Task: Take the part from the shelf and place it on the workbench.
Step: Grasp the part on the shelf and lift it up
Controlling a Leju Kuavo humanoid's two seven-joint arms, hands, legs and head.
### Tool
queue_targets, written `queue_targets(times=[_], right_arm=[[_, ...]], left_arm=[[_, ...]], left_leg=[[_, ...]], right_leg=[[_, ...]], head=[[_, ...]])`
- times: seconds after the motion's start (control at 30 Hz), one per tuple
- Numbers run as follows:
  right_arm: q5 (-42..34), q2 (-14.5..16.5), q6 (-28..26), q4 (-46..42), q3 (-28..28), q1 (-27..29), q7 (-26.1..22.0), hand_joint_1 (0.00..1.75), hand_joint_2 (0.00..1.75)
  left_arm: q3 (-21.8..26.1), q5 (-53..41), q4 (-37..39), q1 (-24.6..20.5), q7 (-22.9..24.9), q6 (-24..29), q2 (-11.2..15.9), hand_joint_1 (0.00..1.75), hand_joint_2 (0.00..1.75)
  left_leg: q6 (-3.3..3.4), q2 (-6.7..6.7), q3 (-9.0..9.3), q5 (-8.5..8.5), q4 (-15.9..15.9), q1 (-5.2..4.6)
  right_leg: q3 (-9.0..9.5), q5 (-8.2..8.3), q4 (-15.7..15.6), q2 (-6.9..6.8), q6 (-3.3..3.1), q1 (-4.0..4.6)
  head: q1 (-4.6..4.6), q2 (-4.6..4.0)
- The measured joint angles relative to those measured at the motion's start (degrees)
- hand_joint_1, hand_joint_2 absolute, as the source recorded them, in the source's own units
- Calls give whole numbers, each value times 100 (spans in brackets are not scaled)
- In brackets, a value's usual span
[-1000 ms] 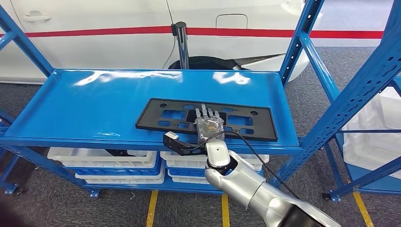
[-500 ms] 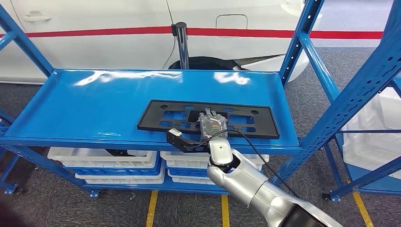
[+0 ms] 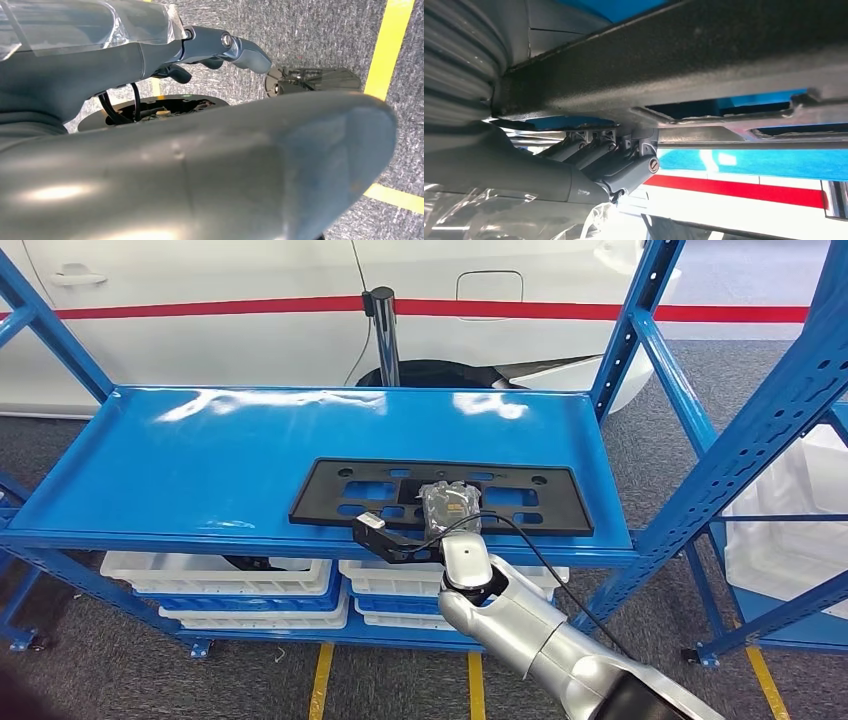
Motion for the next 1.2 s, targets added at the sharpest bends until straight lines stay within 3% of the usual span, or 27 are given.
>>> queue_targets(times=[0.4,0.53,0.7,0.9,1.2], right_arm=[[55,0,-51,0,0,12,-4,175,175],[94,-8,-60,-1,0,24,-7,175,175],[132,-41,-80,-21,0,45,-56,175,175],[220,-61,-116,-47,-2,70,-91,175,175],[328,-106,-296,-91,-2,135,-391,175,175]], left_arm=[[0,-39,0,0,-8,8,0,0,0],[-1,-206,0,1,-329,55,0,0,175],[-10,-371,0,-4,-628,103,0,0,175],[-15,-388,0,-3,-607,423,0,0,175],[-15,-375,0,0,-651,341,0,0,175]], left_leg=[[0,0,0,0,0,0],[0,0,0,0,0,0],[0,0,0,0,0,0],[0,0,1,0,0,0],[0,0,2,0,0,0]], right_leg=[[0,0,0,0,0,0],[-1,0,0,0,0,0],[0,0,0,0,0,0],[0,0,-1,0,0,0],[1,0,0,0,0,0]], head=[[0,0],[0,0],[0,0],[0,0],[0,0]])
